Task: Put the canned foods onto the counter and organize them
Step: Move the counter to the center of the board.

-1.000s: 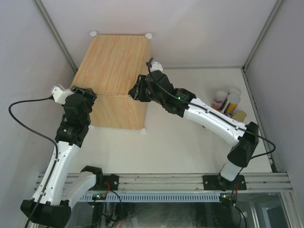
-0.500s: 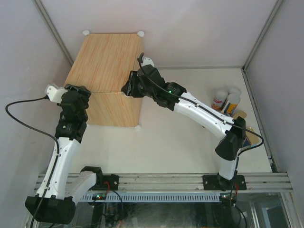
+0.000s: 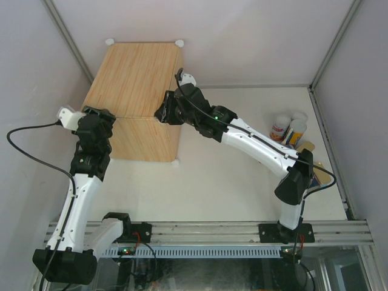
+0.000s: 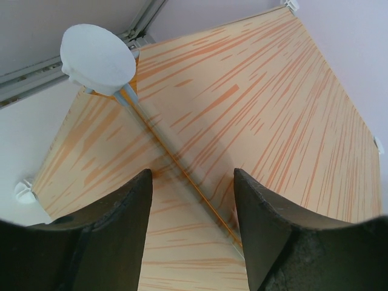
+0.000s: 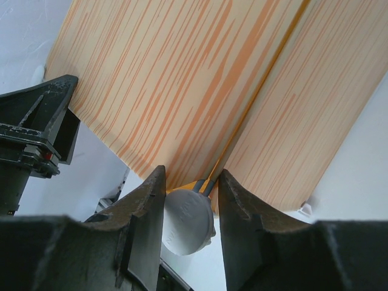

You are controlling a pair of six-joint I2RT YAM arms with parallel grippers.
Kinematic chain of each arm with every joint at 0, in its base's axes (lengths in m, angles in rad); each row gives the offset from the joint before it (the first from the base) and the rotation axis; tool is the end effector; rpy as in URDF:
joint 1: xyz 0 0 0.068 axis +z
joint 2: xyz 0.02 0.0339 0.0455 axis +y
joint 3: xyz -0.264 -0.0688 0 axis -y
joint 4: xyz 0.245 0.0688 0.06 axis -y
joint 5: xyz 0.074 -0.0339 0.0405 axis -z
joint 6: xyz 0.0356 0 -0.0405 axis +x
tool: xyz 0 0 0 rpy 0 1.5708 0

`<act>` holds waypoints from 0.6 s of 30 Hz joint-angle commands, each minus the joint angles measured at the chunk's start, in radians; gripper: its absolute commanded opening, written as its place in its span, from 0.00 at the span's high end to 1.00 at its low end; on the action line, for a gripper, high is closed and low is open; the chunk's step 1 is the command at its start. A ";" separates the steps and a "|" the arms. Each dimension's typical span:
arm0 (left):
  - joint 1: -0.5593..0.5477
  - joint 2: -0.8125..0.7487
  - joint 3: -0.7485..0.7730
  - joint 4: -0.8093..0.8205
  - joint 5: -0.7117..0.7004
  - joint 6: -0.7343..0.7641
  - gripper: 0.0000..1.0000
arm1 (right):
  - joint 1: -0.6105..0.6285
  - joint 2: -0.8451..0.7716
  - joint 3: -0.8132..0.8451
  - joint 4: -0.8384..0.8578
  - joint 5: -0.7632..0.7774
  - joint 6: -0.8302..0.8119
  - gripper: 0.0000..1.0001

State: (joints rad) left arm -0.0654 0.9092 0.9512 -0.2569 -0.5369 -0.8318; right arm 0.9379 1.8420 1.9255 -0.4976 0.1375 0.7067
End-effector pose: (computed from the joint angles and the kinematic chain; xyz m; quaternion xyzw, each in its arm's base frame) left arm 0.2030 0.0050 0.3697 -0.4351 0.6343 -0.0761 0.6345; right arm 0.2582 0.3437 0.4041 -0.0591 0.8341 0.3604 0.4133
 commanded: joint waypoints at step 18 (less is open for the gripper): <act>0.011 -0.099 0.096 -0.155 -0.001 0.036 0.21 | -0.035 -0.097 -0.085 -0.023 -0.114 -0.031 0.38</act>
State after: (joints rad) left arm -0.0605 0.8402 0.9756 -0.3702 -0.5198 -0.8165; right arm 0.9070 1.7947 1.8599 -0.4835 0.0658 0.7013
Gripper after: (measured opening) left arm 0.788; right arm 0.613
